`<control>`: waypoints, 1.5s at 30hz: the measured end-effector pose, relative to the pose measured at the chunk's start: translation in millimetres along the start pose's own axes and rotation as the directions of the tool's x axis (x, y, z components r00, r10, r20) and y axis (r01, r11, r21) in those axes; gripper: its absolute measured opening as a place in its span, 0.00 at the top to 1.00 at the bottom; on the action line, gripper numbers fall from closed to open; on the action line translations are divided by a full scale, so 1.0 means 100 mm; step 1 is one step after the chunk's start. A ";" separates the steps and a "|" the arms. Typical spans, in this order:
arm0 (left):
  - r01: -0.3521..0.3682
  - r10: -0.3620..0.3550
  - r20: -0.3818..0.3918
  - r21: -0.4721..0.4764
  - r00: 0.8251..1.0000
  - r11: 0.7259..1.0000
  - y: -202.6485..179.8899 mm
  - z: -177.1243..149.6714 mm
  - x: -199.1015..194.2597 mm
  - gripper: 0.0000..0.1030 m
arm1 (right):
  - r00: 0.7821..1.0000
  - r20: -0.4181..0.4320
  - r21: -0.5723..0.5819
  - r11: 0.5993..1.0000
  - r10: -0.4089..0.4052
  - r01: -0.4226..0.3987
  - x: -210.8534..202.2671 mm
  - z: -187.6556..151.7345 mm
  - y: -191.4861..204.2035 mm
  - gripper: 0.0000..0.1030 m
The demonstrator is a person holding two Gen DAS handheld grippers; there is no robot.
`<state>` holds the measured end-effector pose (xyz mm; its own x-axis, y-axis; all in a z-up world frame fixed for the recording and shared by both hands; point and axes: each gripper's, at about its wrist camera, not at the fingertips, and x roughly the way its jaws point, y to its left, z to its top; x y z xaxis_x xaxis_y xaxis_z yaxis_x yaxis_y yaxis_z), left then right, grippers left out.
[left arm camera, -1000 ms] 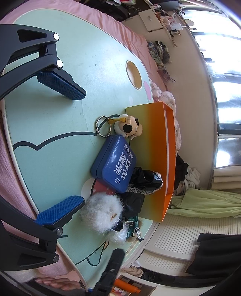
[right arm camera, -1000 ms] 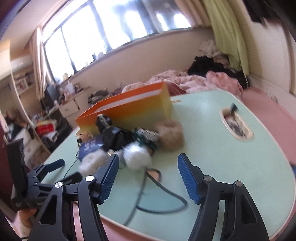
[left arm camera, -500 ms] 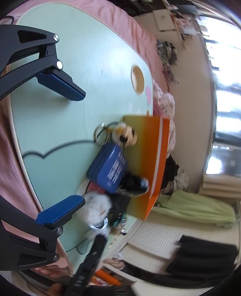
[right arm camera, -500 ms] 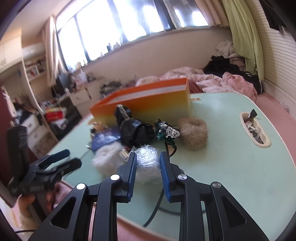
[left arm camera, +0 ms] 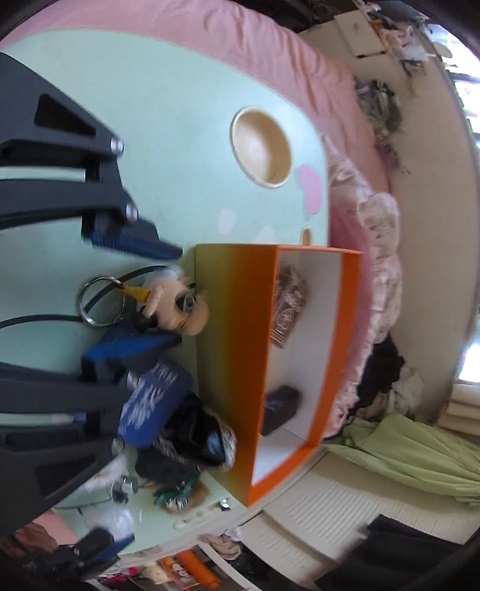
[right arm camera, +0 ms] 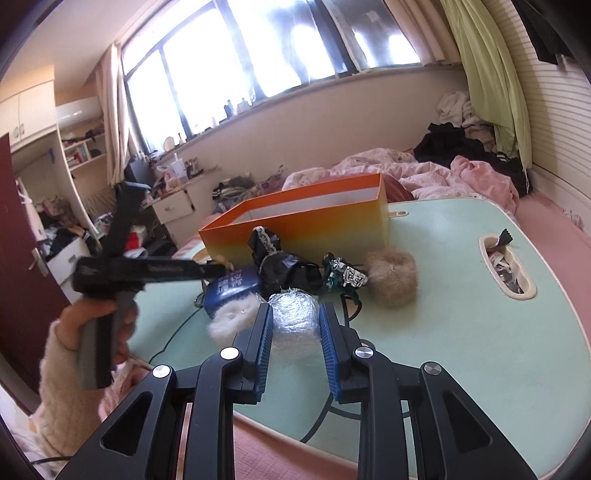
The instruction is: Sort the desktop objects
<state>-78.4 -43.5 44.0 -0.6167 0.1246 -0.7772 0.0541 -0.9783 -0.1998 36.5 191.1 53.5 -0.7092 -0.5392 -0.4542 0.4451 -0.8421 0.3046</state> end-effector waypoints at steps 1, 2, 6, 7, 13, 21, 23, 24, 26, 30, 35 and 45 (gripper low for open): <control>0.006 -0.005 0.019 -0.014 1.000 1.000 0.04 -0.02 0.00 0.65 | 1.000 0.001 0.005 1.000 0.002 -0.002 0.00 0.01 -0.01 0.76; 0.024 -0.023 0.025 -0.032 0.999 0.999 0.07 -0.03 -0.02 0.65 | 1.000 0.004 0.009 1.000 0.006 -0.006 0.00 0.04 -0.02 0.76; 0.102 -0.090 0.143 -0.080 0.986 0.992 0.16 -0.07 -0.41 0.65 | 0.999 0.044 -0.003 1.000 0.004 -0.004 -0.03 0.27 0.01 0.76; 0.119 -0.105 0.174 -0.069 0.979 0.991 0.12 -0.02 -0.53 0.65 | 0.998 0.060 -0.005 1.000 0.004 -0.004 -0.03 0.37 0.03 0.76; 0.119 -0.121 0.266 0.024 0.956 0.993 -0.31 0.42 -0.79 0.65 | 0.999 0.052 0.033 0.999 0.006 -0.008 0.42 1.09 -0.01 0.76; 0.177 -0.160 0.268 -0.042 0.950 0.983 -0.32 0.43 -0.44 0.55 | 0.999 0.016 0.084 0.996 -0.040 0.039 0.78 1.09 -0.18 0.54; 0.176 -0.161 0.279 -0.028 0.947 0.984 -0.32 0.24 -0.50 0.46 | 0.998 0.035 0.046 0.998 -0.043 0.042 0.63 0.96 -0.12 0.48; 0.172 -0.158 0.285 -0.022 0.945 0.985 -0.32 0.12 -0.56 0.38 | 0.998 0.043 0.026 0.999 -0.047 0.046 0.55 0.89 -0.07 0.45; 0.162 -0.153 0.282 -0.008 0.947 0.987 -0.33 -0.05 -0.62 0.31 | 0.998 0.039 -0.014 0.999 -0.050 0.050 0.42 0.70 0.03 0.40; 0.107 -0.124 0.249 0.081 0.961 0.991 -0.40 -0.50 -0.68 0.31 | 0.995 -0.044 -0.102 0.991 -0.094 0.089 0.28 0.25 0.18 0.34; 0.072 -0.087 0.235 0.073 0.968 0.995 -0.31 -0.90 -0.57 0.31 | 0.964 -0.109 -0.182 0.958 -0.244 0.222 0.30 -0.12 0.16 0.28; -0.066 0.020 0.234 0.191 0.972 0.979 -0.42 -0.97 -0.39 0.00 | 0.954 -0.106 -0.199 0.946 -0.282 0.257 0.35 -0.24 0.12 0.00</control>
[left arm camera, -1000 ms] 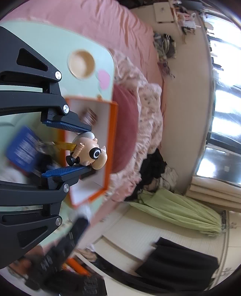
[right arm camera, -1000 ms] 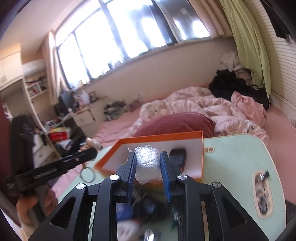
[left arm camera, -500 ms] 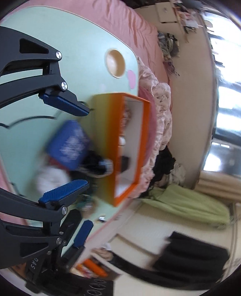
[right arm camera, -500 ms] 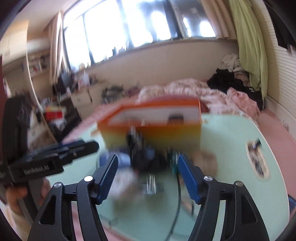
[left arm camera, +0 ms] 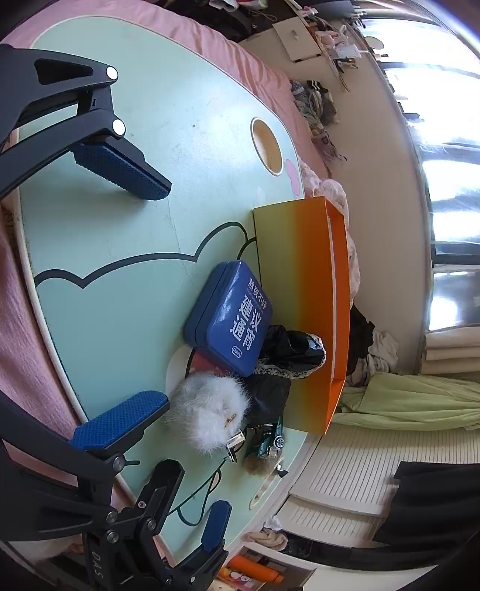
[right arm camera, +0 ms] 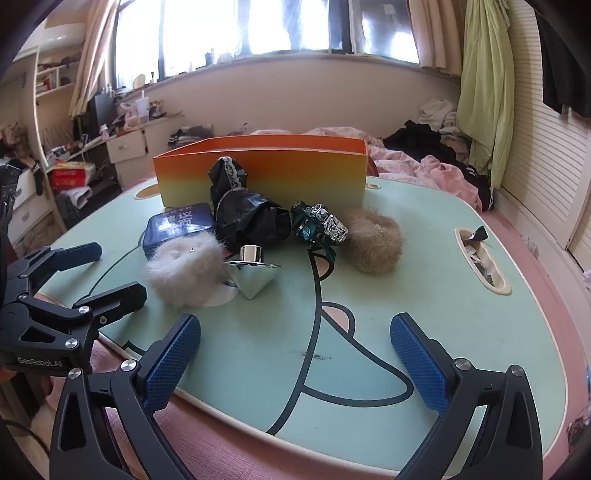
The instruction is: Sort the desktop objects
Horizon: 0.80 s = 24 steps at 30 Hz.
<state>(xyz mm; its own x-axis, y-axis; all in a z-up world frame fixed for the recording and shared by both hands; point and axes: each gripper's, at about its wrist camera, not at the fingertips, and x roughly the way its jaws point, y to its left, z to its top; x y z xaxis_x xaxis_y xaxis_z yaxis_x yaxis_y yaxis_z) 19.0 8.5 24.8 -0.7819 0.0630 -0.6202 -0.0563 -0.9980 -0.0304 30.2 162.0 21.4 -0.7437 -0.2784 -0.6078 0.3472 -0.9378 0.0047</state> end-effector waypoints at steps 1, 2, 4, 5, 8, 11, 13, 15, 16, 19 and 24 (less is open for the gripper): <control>0.001 -0.001 0.002 0.000 1.000 1.000 0.00 -0.02 0.00 0.00 | 1.000 0.000 0.000 1.000 0.000 0.000 0.00 0.00 0.00 0.00; 0.002 -0.002 0.003 0.000 1.000 1.000 0.00 -0.03 -0.01 0.00 | 1.000 0.000 0.000 1.000 0.000 0.000 -0.01 0.00 0.00 0.00; 0.003 -0.003 0.003 0.000 1.000 1.000 0.00 -0.04 -0.01 0.00 | 1.000 0.000 0.000 1.000 0.000 0.000 0.00 0.00 -0.01 0.00; 0.003 -0.003 0.003 0.000 1.000 1.000 0.00 -0.04 -0.01 0.00 | 1.000 0.000 0.000 1.000 0.000 0.000 0.00 0.00 -0.01 0.00; 0.003 -0.003 0.003 0.000 1.000 1.000 0.00 -0.04 -0.01 0.00 | 1.000 0.000 0.000 1.000 0.000 0.000 0.00 0.00 0.00 0.00; 0.003 -0.003 0.004 0.001 1.000 1.000 -0.01 -0.04 -0.01 0.00 | 1.000 0.000 0.000 1.000 0.001 -0.001 -0.01 0.00 -0.01 0.00; 0.003 -0.003 0.004 0.001 1.000 1.000 -0.01 -0.04 -0.01 0.00 | 1.000 0.000 0.000 1.000 0.001 -0.001 0.00 0.00 0.00 0.00; 0.003 -0.003 0.004 0.000 1.000 1.000 -0.01 -0.04 -0.01 0.00 | 1.000 0.000 0.000 1.000 0.001 -0.001 0.00 0.00 0.00 0.00; 0.003 -0.003 0.004 0.000 1.000 1.000 -0.01 -0.04 -0.01 0.00 | 1.000 0.000 0.000 1.000 0.000 0.000 0.01 0.00 0.00 0.00; 0.002 -0.002 0.004 0.001 1.000 1.000 -0.01 -0.04 -0.01 0.00 | 1.000 0.000 -0.001 1.000 0.001 -0.001 0.00 0.00 0.00 0.00; 0.002 -0.002 0.004 0.000 1.000 1.000 -0.01 -0.04 -0.01 0.00 | 1.000 0.003 0.001 1.000 0.006 -0.006 0.00 -0.01 0.02 0.00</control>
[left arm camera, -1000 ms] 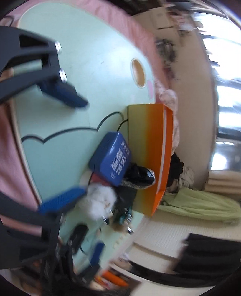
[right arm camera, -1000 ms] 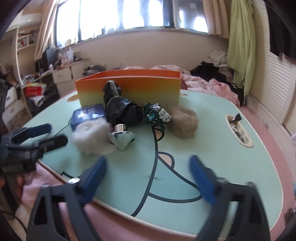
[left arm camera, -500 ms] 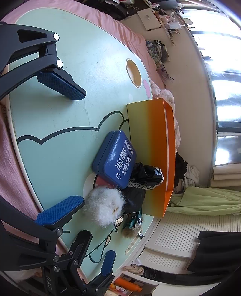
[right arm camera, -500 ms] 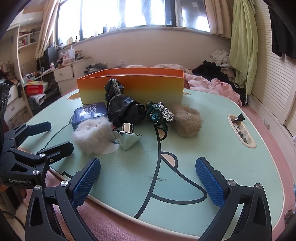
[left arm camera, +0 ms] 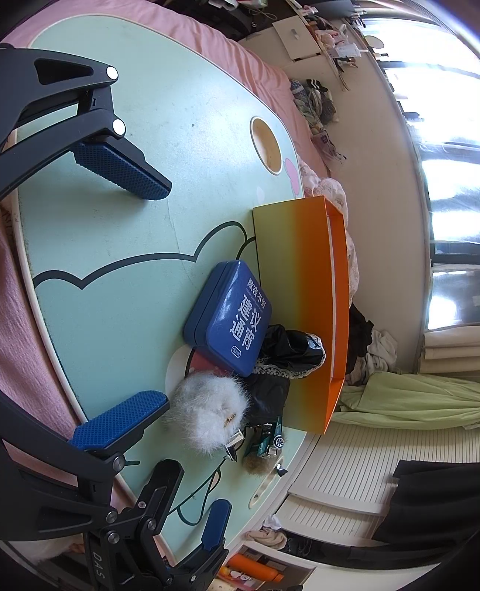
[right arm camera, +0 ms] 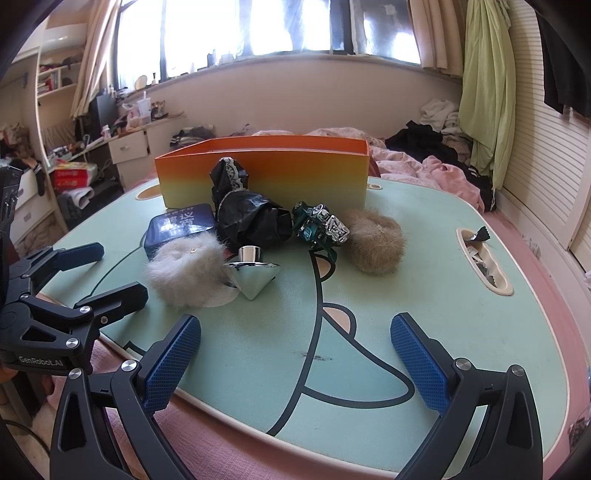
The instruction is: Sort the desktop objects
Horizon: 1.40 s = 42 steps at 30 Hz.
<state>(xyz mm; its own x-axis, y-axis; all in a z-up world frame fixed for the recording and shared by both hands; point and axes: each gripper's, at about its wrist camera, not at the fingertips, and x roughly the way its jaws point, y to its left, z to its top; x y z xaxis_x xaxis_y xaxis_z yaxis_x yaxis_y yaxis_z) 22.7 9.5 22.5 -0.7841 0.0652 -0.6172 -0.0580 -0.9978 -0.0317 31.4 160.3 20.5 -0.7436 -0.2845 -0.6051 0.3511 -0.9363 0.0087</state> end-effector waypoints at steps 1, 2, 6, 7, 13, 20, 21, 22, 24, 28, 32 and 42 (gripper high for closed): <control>0.000 0.000 0.000 0.000 1.000 1.000 0.01 0.00 0.00 0.00 | 1.000 0.003 0.002 1.000 0.003 -0.003 -0.01 -0.01 0.01 0.00; 0.000 0.000 0.000 0.000 1.000 1.000 0.00 0.00 0.00 0.00 | 1.000 0.009 0.007 1.000 0.010 -0.010 -0.01 -0.02 0.02 0.00; 0.002 -0.002 0.000 0.000 1.000 1.000 -0.01 0.00 0.00 0.00 | 0.997 0.032 0.038 0.996 0.076 -0.077 -0.04 0.00 -0.03 0.19; 0.001 -0.001 0.000 0.000 1.000 1.000 -0.01 0.00 0.00 0.00 | 0.996 0.031 0.044 0.995 0.085 -0.086 -0.03 0.03 -0.03 0.22; 0.002 -0.002 0.000 0.001 1.000 1.000 -0.03 0.00 0.00 0.00 | 0.993 0.060 0.049 0.994 0.100 -0.103 0.00 0.31 0.06 0.25; 0.003 -0.003 0.000 0.001 1.000 1.000 -0.03 0.01 0.00 0.00 | 0.994 -0.042 0.063 0.993 0.106 -0.103 0.30 0.34 0.08 0.74; 0.003 -0.003 0.002 0.001 1.000 1.000 -0.03 0.01 -0.01 0.00 | 0.990 -0.028 0.082 0.988 0.137 -0.134 0.28 0.32 0.04 0.74; 0.004 -0.004 0.002 0.001 1.000 1.000 -0.04 0.01 -0.01 0.00 | 0.988 -0.007 0.096 0.984 0.154 -0.153 0.24 0.30 0.01 0.74; 0.006 -0.006 0.005 -0.001 1.000 1.000 -0.04 0.01 -0.02 0.00 | 0.984 0.062 0.116 0.978 0.164 -0.170 0.11 0.27 -0.06 0.74; -0.023 0.023 0.001 -0.007 1.000 1.000 -0.05 0.00 -0.05 0.00 | 0.979 0.134 0.120 0.978 0.155 -0.171 -0.08 0.15 -0.08 0.74; 0.024 -0.024 -0.002 -0.026 1.000 0.999 0.01 0.07 -0.13 0.00 | 0.975 0.146 0.123 0.975 0.166 -0.184 -0.13 0.09 -0.08 0.74; -0.008 0.042 -0.154 0.219 0.987 0.976 -0.17 0.52 0.14 0.22 | 0.971 0.153 0.146 0.968 0.183 -0.205 -0.12 0.07 -0.17 0.74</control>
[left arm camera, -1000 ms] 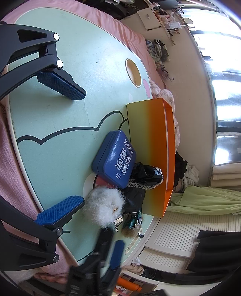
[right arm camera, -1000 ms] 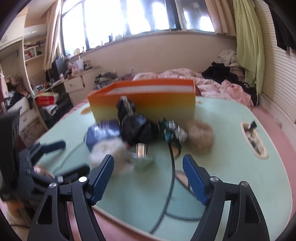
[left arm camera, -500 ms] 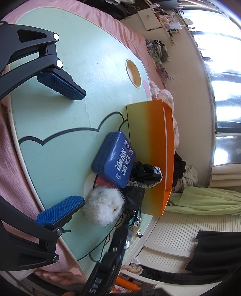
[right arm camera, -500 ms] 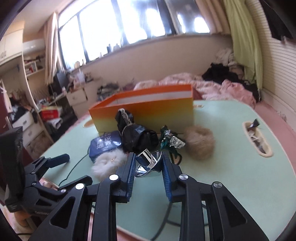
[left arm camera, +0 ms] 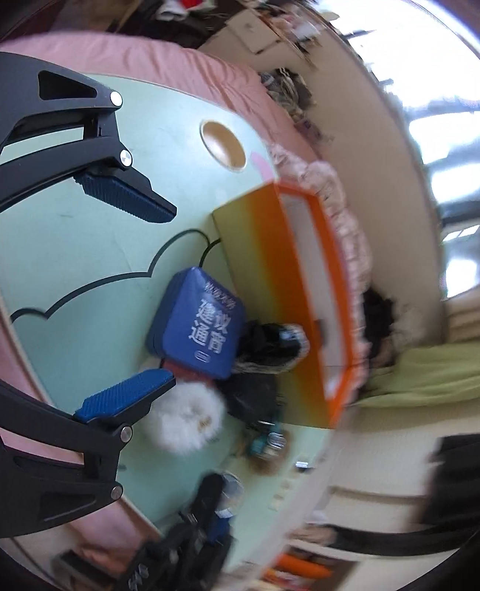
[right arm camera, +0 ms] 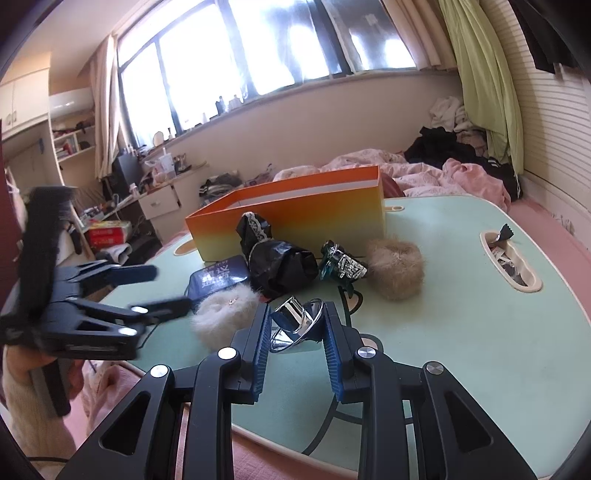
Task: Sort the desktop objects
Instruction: 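Grasp the silver piece with the right tool while the left grasps the blue tin, then drop the silver piece and blue tin into the orange box with right and left tools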
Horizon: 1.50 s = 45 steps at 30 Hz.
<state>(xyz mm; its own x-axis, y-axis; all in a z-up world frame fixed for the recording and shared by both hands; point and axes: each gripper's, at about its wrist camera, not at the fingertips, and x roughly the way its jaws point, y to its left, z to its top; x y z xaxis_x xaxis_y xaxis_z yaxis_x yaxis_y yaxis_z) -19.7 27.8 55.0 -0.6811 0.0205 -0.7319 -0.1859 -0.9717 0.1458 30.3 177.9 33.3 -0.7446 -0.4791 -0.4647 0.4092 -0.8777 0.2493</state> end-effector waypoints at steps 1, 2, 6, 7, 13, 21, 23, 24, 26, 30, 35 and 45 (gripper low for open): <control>-0.011 0.012 -0.019 0.020 1.000 1.000 -0.02 0.04 0.06 0.23 | 1.000 -0.001 0.004 1.000 0.003 -0.003 0.00 0.00 -0.01 0.74; -0.020 0.021 -0.035 0.034 0.999 0.999 -0.04 0.10 0.11 0.23 | 1.000 -0.005 0.011 1.000 0.007 -0.007 0.01 0.00 -0.02 0.74; 0.040 -0.034 -0.105 0.054 0.994 0.998 -0.14 0.30 0.32 0.23 | 1.000 -0.011 0.015 1.000 0.010 -0.009 0.02 -0.01 -0.03 0.74; 0.045 -0.039 -0.107 0.055 0.994 0.997 -0.16 0.34 0.35 0.23 | 1.000 -0.009 0.012 1.000 0.009 -0.009 0.02 -0.02 -0.03 0.74; 0.050 -0.047 -0.058 0.064 0.997 0.997 -0.21 0.31 0.31 0.57 | 0.999 -0.004 0.057 0.997 0.044 -0.043 -0.01 -0.02 -0.10 0.74; 0.133 -0.133 -0.001 -0.096 0.991 0.986 0.15 0.12 0.08 0.77 | 0.996 0.019 0.195 0.977 0.085 -0.087 -0.11 0.02 -0.37 0.74; 0.137 -0.139 -0.003 -0.129 0.990 0.982 0.20 0.23 0.12 0.44 | 0.996 0.015 0.191 0.978 0.088 -0.089 -0.10 0.02 -0.34 0.74; 0.162 -0.161 0.014 -0.148 0.987 0.976 0.21 0.31 0.14 0.22 | 0.996 0.013 0.187 0.978 0.088 -0.089 -0.10 0.02 -0.33 0.74; 0.187 -0.183 0.036 -0.195 0.982 0.963 0.24 0.44 0.20 0.17 | 0.996 0.015 0.181 0.979 0.087 -0.088 -0.11 0.01 -0.33 0.74; 0.146 -0.157 -0.017 -0.269 0.988 0.952 0.13 0.63 0.39 0.17 | 0.996 0.015 0.197 0.976 0.093 -0.094 -0.10 0.01 -0.37 0.74; 0.035 -0.048 -0.073 -0.163 0.996 0.986 -0.14 0.63 0.53 0.17 | 0.995 0.013 0.202 0.975 0.095 -0.096 -0.09 0.01 -0.37 0.74; 0.014 -0.009 0.025 -0.191 1.000 0.982 0.11 0.46 0.36 0.35 | 0.996 0.016 0.189 0.978 0.088 -0.089 -0.10 0.01 -0.36 0.74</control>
<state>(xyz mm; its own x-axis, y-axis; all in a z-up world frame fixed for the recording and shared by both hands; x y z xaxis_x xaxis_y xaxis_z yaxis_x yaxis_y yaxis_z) -78.5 29.1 60.9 -0.6966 0.0351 -0.7166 -0.0565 -0.9984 0.0060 22.4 214.2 29.3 -0.7139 -0.5544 -0.4277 0.3670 -0.8165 0.4457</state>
